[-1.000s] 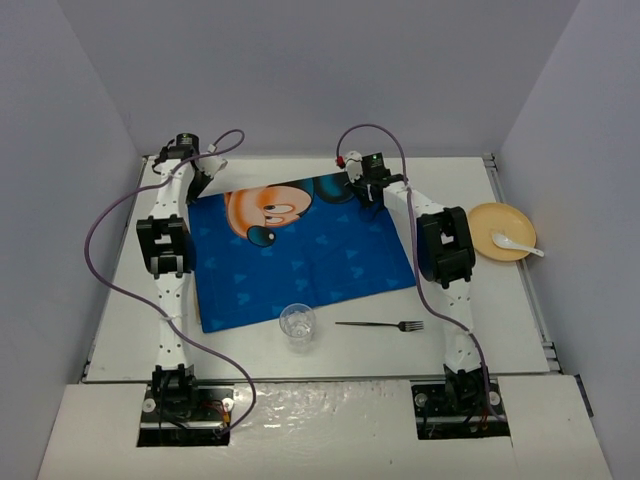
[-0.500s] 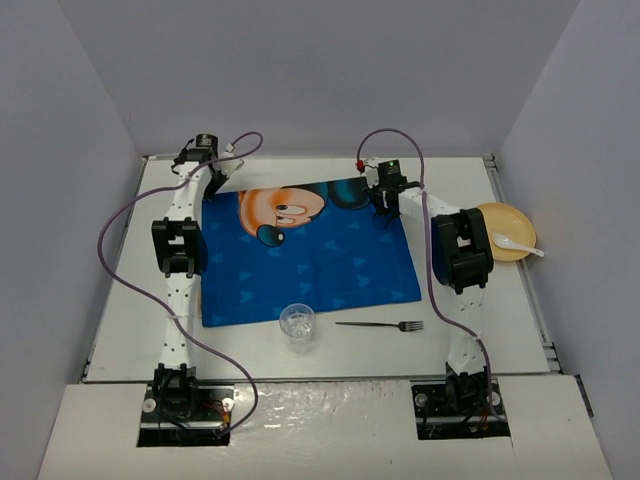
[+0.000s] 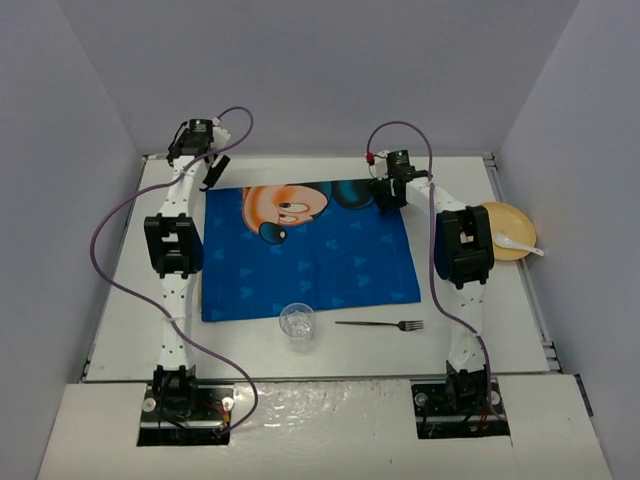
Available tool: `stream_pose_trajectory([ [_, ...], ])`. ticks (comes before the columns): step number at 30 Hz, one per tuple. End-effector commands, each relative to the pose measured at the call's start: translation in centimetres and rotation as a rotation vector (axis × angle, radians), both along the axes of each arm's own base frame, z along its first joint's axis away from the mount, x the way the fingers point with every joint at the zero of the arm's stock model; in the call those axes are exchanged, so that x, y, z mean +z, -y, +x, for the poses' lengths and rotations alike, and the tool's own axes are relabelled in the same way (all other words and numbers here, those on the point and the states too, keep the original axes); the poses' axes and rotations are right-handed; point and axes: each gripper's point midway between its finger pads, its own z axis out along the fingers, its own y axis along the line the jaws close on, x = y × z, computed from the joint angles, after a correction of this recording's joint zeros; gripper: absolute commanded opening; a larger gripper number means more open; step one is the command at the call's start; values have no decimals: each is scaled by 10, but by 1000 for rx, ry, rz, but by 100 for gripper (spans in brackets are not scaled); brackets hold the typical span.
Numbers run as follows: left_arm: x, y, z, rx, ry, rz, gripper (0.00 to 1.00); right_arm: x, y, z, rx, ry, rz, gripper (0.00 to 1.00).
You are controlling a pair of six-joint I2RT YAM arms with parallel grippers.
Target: Set the dinner table for one person
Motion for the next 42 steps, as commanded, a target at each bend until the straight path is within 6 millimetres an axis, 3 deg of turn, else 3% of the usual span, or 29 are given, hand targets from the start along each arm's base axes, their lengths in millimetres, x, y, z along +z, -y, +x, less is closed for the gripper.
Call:
stream_pose_trajectory([
  [1,123,8,-20,8,209,-75,97,16,5,-14,3,-50,-40,68],
  [2,126,13,-28,-14,192,-95,97,25,5,-12,11,-32,-42,68],
  [3,137,22,-37,-49,190,-121,89,34,5,-11,12,-14,-40,66],
  [5,141,40,-60,-105,151,-173,64,50,5,-13,19,10,-35,60],
  [9,117,72,-113,-196,11,-264,11,66,-4,-29,57,14,7,26],
  [10,109,79,-126,-213,-24,-281,5,68,-7,-34,66,13,13,22],
  [12,87,88,-152,-233,-88,-316,0,73,-14,-45,89,15,-9,22],
  [18,37,105,-199,-319,-256,-373,0,105,-21,-64,112,81,-111,23],
  [22,7,117,-222,-365,-382,-426,0,106,-34,-82,178,38,-57,24],
  [26,-11,120,-224,-354,-423,-436,0,88,-50,-98,246,-29,3,26],
  [30,-31,126,-229,-357,-518,-458,0,51,-58,-109,253,-129,18,24],
  [34,-41,127,-229,-358,-530,-457,0,28,-66,-120,281,-194,15,22],
  [42,-68,125,-224,-332,-618,-444,0,-4,-80,-130,307,-274,1,23],
])
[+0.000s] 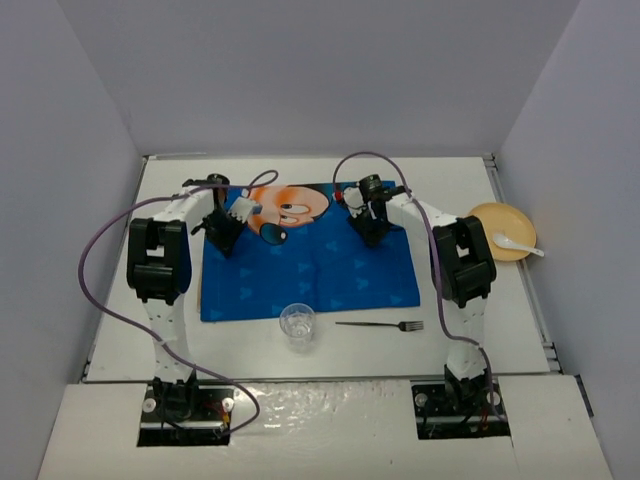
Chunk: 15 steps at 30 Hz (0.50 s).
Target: Set the dinner table for one person
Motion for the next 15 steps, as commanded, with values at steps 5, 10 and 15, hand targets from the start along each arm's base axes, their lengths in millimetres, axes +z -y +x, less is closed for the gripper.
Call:
stream_pose_trajectory([
  [5,6,-2,23,-16,9,39,0,-13,-19,-1,28,-42,1,23],
  [10,-5,-10,39,8,9,69,0,-27,-26,4,28,-65,-14,23],
  [15,4,-11,59,28,96,69,0,-35,-31,2,40,-78,-19,26],
])
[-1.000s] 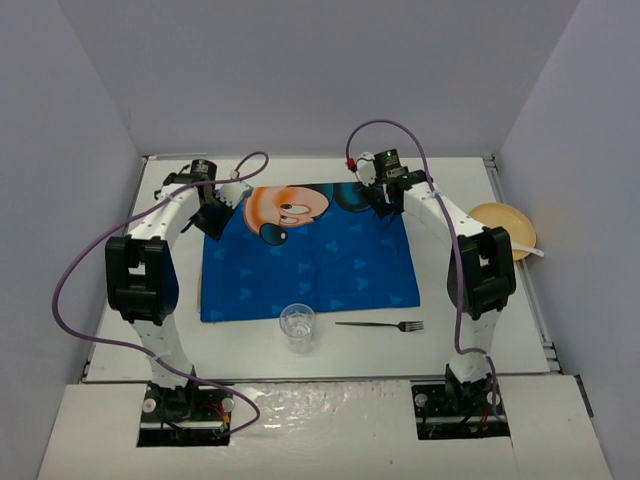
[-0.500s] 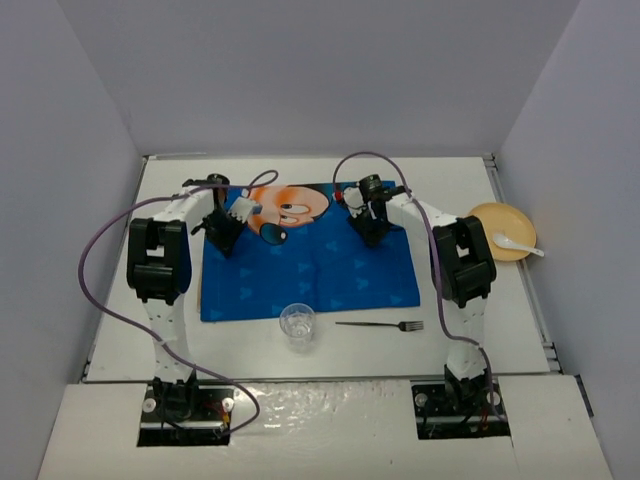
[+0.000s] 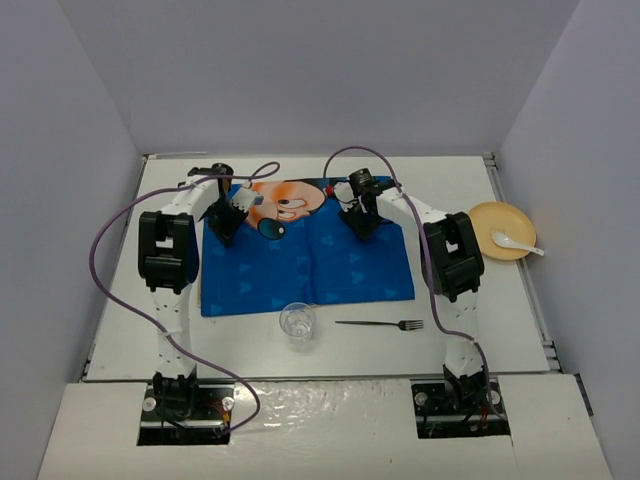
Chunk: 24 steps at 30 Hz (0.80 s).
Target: Set the dinner table for one person
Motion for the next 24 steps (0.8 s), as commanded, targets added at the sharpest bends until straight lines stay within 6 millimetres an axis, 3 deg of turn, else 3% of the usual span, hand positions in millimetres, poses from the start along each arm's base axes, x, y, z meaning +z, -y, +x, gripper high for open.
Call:
stream_pose_trajectory([
  [1,12,-7,32,29,139,20,0,-30,-7,-12,9,-69,-26,29],
  [7,52,-13,62,84,286,50,2,-24,-5,3,3,-23,-51,34],
  [12,95,-18,77,132,419,43,4,0,-5,13,0,35,-47,44],
  [15,132,-27,76,174,513,43,16,26,-1,19,3,99,-58,47],
  [16,133,-30,76,179,514,44,16,26,-1,19,3,100,-58,47],
  [17,138,-32,71,190,508,33,27,38,1,21,0,125,-51,47],
  [19,143,-40,59,207,484,34,37,51,3,22,-3,151,-46,48],
  [21,136,-42,43,206,414,38,40,63,5,22,-6,172,-33,48],
  [24,118,-45,18,190,324,47,39,63,12,11,-2,159,-26,49],
])
